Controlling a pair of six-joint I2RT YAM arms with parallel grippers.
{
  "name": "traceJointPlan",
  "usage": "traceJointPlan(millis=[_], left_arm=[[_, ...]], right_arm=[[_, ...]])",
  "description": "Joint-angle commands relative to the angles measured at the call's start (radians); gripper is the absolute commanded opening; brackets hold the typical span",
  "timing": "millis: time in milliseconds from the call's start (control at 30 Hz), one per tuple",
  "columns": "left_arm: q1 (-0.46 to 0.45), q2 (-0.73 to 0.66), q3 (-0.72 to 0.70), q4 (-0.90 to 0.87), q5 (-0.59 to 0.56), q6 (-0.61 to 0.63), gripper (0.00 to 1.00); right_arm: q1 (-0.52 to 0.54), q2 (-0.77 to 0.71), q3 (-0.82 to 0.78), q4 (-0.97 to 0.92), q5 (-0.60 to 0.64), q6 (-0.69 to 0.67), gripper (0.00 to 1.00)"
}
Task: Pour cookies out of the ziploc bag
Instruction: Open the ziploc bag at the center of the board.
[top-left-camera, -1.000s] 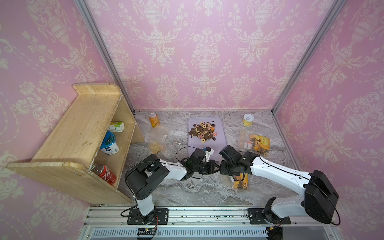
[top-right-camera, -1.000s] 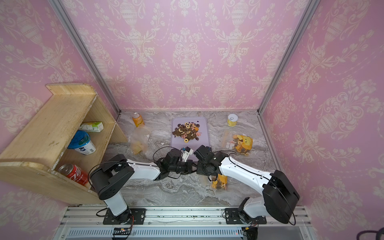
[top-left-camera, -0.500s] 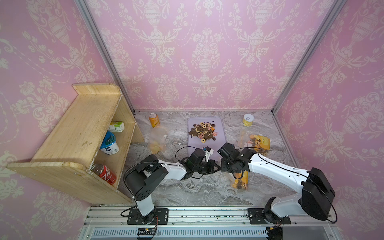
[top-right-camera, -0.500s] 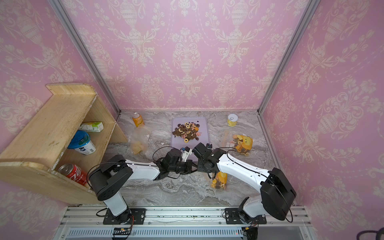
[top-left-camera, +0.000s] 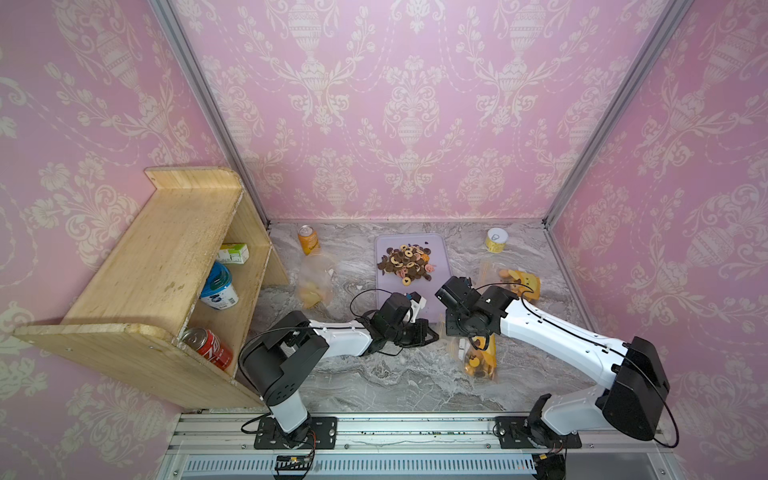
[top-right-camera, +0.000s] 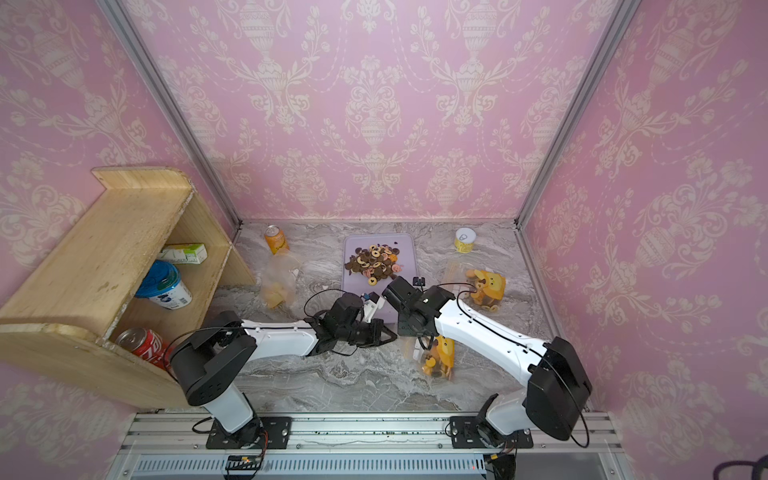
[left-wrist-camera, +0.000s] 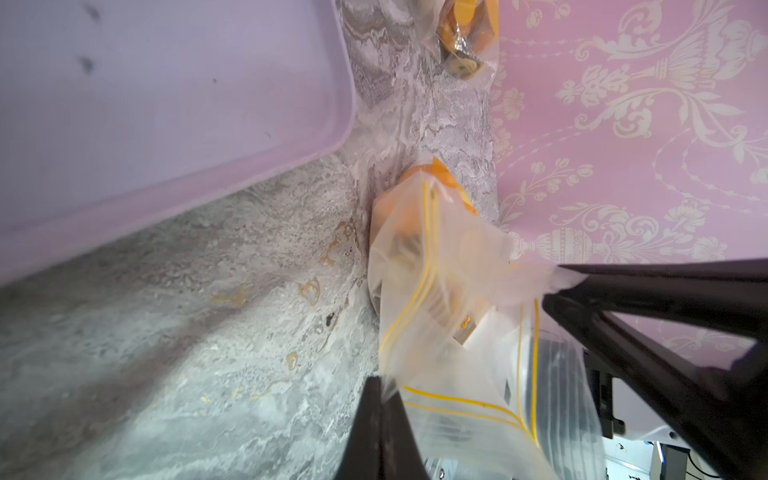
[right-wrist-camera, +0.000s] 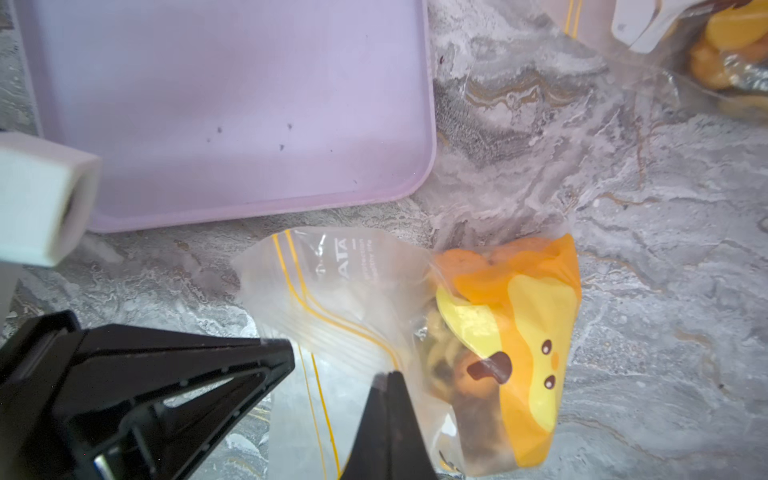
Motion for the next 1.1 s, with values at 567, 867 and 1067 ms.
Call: traceJointPlan(millis=[567, 867, 1067], left_arm=[[0.123, -0.075, 0.119, -0.441, -0.058, 0.281, 0.0], [0.125, -0.118, 0.125, -0.442, -0.043, 0.308, 0.16], [0.125, -0.27, 0.053, -0.388, -0.075, 0.302, 0.61]], right_arm=[[-0.017, 0.019, 0.243, -0.267, 0.061, -0.188, 0.0], [-0.017, 0.039, 0.216, -0.147, -0.144, -0.216, 0.0], [-0.018, 0.054, 0.176, -0.055, -0.243, -0.175, 0.0]])
